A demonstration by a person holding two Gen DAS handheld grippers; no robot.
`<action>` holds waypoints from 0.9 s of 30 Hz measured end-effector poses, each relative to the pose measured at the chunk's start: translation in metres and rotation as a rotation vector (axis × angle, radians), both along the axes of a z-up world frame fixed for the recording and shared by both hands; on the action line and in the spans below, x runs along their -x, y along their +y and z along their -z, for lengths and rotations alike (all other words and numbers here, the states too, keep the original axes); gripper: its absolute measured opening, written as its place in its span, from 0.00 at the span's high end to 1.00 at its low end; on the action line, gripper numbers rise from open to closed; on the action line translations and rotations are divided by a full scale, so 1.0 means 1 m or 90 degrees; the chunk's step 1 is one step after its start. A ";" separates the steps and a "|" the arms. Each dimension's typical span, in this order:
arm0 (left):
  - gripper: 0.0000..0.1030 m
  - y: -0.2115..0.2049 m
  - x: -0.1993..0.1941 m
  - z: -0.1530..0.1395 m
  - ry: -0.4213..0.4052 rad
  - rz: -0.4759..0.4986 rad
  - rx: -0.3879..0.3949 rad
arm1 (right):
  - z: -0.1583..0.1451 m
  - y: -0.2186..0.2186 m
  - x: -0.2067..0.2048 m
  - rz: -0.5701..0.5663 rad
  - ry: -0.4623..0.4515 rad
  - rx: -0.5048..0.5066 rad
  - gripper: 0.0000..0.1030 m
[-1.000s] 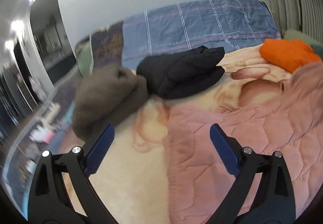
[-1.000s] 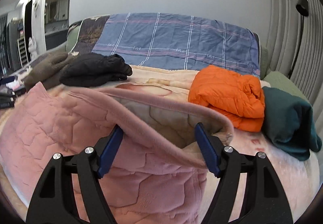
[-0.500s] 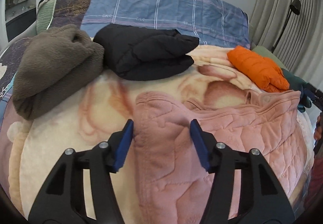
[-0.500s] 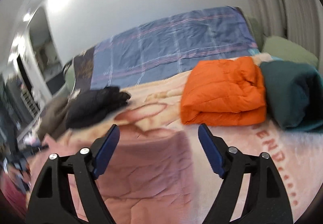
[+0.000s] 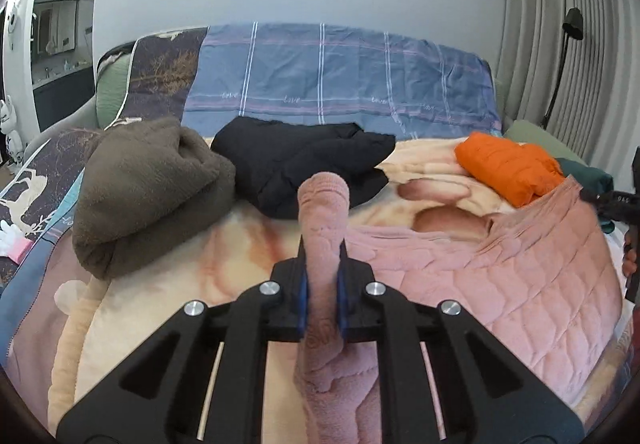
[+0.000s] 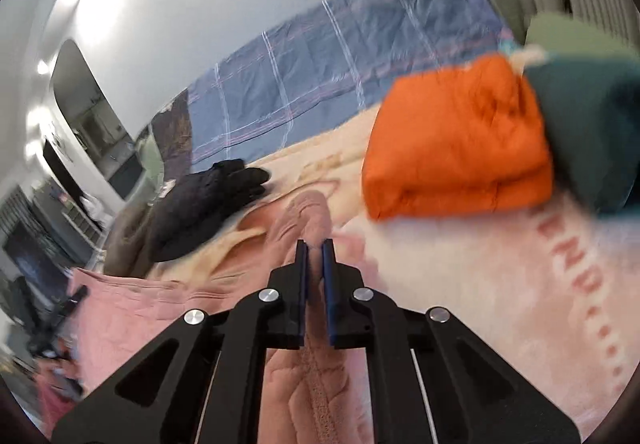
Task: Fold large clothes
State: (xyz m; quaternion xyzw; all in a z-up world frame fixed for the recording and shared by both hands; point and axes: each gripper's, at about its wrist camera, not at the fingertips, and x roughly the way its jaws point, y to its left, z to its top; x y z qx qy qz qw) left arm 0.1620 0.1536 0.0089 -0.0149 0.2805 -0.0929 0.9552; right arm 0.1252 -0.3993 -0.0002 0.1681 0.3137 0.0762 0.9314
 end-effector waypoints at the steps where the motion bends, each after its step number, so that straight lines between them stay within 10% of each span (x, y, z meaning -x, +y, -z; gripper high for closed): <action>1: 0.88 0.000 -0.009 0.009 0.022 -0.012 -0.006 | 0.004 0.005 -0.005 0.009 0.011 0.022 0.93; 4: 0.79 -0.010 -0.041 0.061 0.110 -0.045 -0.089 | 0.049 0.022 -0.028 0.042 0.096 0.151 0.91; 7: 0.74 -0.020 -0.041 0.090 0.084 -0.061 -0.139 | 0.079 0.028 -0.030 0.059 0.126 0.192 0.89; 13: 0.47 -0.010 -0.028 0.067 0.054 -0.089 -0.132 | 0.057 0.042 -0.010 0.110 0.096 0.310 0.63; 17: 0.42 -0.003 -0.005 0.031 0.003 -0.104 -0.070 | 0.029 0.046 0.011 0.111 0.006 0.260 0.61; 22: 0.22 -0.048 0.029 -0.025 -0.119 -0.086 -0.159 | 0.001 0.092 0.032 0.009 -0.099 0.216 0.57; 27: 0.16 -0.096 0.043 -0.050 -0.161 -0.047 -0.215 | 0.015 0.133 0.012 -0.078 -0.042 0.204 0.57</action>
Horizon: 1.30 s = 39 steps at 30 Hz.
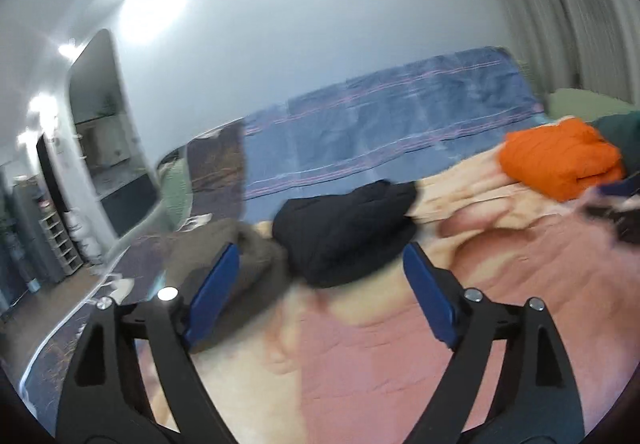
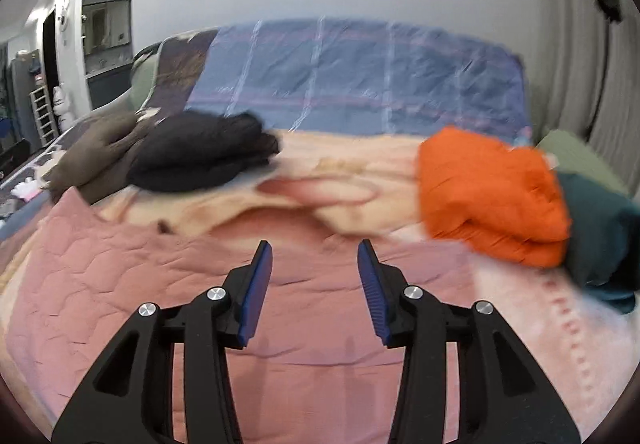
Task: Fold large clothes
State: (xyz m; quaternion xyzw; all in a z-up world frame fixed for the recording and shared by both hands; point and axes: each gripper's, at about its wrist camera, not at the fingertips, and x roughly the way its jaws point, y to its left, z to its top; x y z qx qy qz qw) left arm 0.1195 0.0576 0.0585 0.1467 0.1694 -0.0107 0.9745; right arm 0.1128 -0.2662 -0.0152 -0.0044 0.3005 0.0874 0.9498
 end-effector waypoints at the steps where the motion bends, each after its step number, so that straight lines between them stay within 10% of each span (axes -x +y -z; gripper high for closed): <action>1: 0.15 -0.006 -0.004 0.004 0.030 0.030 0.020 | 0.005 0.002 -0.004 0.000 0.015 -0.005 0.57; 7: 0.11 -0.034 -0.073 0.104 0.236 0.027 -0.006 | 0.066 -0.014 -0.040 0.028 0.131 -0.061 0.46; 9: 0.08 -0.022 -0.091 0.132 0.297 0.028 0.061 | 0.062 -0.007 -0.035 0.032 0.116 -0.043 0.45; 26: 0.07 -0.018 -0.087 0.128 0.287 0.037 0.089 | 0.068 0.002 -0.035 0.033 0.105 -0.011 0.43; 39: 0.07 0.002 -0.037 0.075 0.202 0.073 0.145 | 0.012 0.043 0.019 -0.042 0.011 -0.045 0.43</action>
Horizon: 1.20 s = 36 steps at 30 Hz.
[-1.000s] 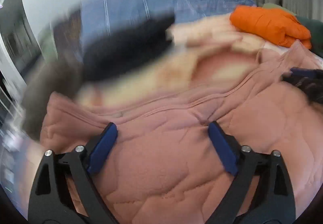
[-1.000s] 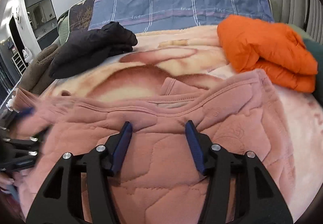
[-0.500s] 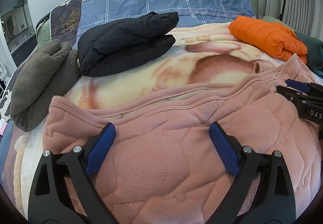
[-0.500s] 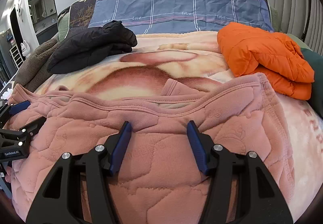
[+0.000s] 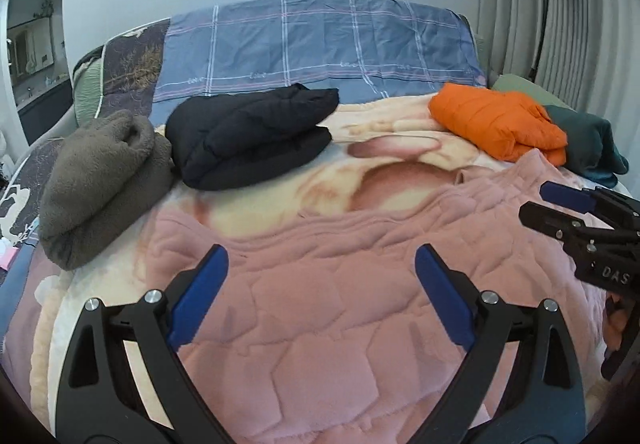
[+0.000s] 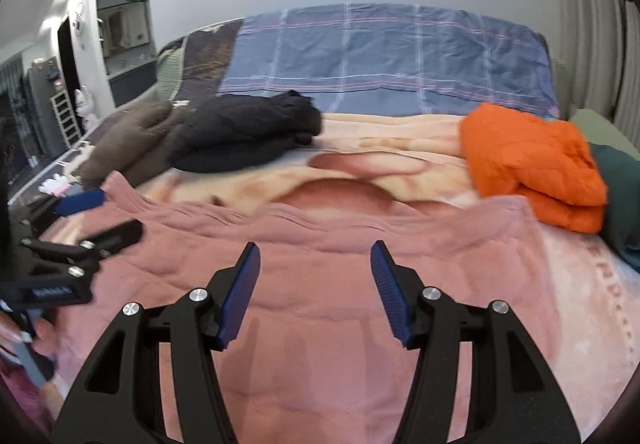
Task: Fold large clothes
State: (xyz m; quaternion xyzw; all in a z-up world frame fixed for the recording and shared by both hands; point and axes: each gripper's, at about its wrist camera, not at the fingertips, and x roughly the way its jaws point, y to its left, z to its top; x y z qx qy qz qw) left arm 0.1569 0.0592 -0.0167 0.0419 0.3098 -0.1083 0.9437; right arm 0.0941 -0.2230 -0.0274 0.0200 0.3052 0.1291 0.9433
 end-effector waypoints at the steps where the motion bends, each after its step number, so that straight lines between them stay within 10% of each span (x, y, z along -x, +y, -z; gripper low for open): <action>1: 0.07 0.001 -0.005 0.003 0.008 -0.012 -0.001 | 0.002 0.003 -0.005 0.003 0.000 0.001 0.43; 5: 0.02 0.008 -0.037 0.049 0.107 -0.039 0.009 | 0.057 0.012 -0.048 0.015 0.113 0.001 0.43; 17: 0.02 0.003 -0.036 0.051 0.093 -0.045 0.008 | 0.056 0.018 -0.048 0.020 0.094 0.025 0.40; 24: 0.02 0.008 -0.034 0.051 0.085 -0.046 0.004 | 0.021 0.026 0.039 0.012 0.057 -0.045 0.40; 28: 0.02 0.008 -0.032 0.051 0.083 -0.043 -0.001 | 0.065 0.055 0.063 0.007 0.059 0.066 0.37; 36: 0.02 0.009 -0.029 0.049 0.074 -0.046 0.001 | 0.035 0.042 0.101 -0.008 0.058 0.011 0.34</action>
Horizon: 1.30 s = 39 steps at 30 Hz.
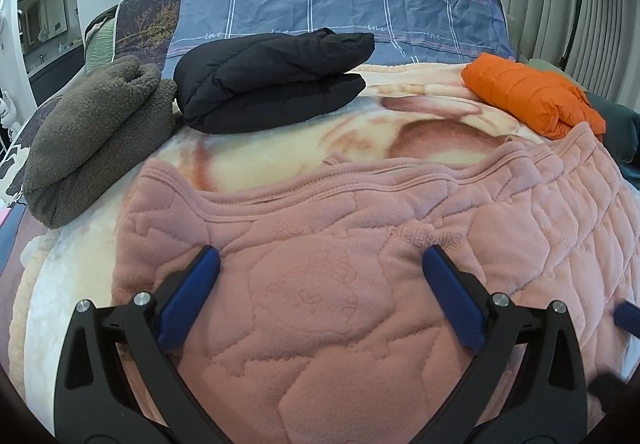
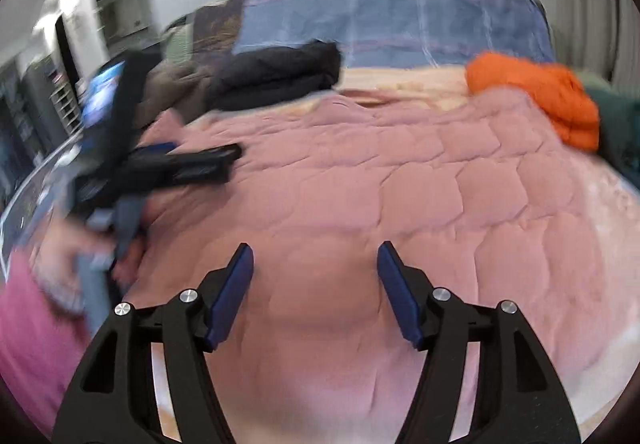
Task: Fold large clothes
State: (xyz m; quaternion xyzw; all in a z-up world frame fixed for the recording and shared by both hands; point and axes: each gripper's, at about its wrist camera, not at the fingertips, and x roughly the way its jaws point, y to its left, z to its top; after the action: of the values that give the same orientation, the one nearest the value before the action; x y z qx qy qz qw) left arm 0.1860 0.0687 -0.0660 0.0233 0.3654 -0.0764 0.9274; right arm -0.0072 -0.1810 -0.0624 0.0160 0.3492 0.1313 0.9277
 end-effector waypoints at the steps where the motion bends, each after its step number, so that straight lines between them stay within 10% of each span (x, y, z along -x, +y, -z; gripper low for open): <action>1: 0.02 0.000 0.000 0.000 0.001 0.000 0.001 | 0.009 0.004 0.005 -0.011 0.011 0.029 0.33; 7: 0.02 0.000 0.002 0.000 -0.003 0.001 -0.003 | 0.019 -0.022 0.017 -0.037 0.020 -0.032 0.31; 12: 0.02 0.000 0.001 0.000 -0.002 0.002 0.001 | -0.007 -0.095 0.042 0.102 -0.021 -0.091 0.30; 17: 0.02 0.000 0.001 0.000 -0.003 0.001 -0.001 | 0.027 -0.185 0.052 0.287 0.065 -0.157 0.29; 22: 0.02 -0.001 0.001 0.000 -0.004 0.000 -0.002 | 0.058 -0.204 0.038 0.236 0.123 -0.297 0.28; 27: 0.02 0.000 0.001 -0.001 -0.004 -0.001 -0.002 | 0.029 -0.195 0.028 0.250 0.069 -0.229 0.69; 33: 0.02 -0.001 0.002 -0.001 -0.007 0.002 -0.001 | 0.052 -0.195 0.026 0.273 0.134 -0.182 0.59; 39: 0.02 0.000 0.002 -0.001 -0.007 0.001 -0.001 | 0.022 -0.185 0.048 0.349 0.071 -0.077 0.43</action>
State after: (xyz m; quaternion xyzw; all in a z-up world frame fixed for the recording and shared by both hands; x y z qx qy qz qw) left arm 0.1839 0.0686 -0.0650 0.0251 0.3605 -0.0768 0.9292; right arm -0.0555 -0.3660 -0.0845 0.1724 0.3740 -0.1052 0.9052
